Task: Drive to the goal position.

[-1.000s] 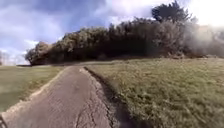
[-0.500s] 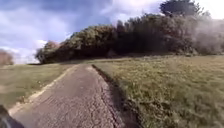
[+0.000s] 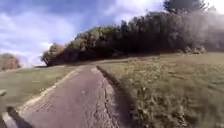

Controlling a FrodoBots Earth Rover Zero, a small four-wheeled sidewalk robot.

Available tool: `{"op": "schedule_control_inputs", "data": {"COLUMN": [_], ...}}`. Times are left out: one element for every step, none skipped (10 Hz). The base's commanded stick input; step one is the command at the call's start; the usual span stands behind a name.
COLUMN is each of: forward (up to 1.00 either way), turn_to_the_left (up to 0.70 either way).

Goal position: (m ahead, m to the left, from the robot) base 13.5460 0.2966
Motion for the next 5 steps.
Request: {"op": "schedule_control_inputs", "data": {"forward": [0.7, 0.0, 0.0, 0.0, 0.0], "turn_to_the_left": [0.0, 0.0, 0.0, 0.0, 0.0]}}
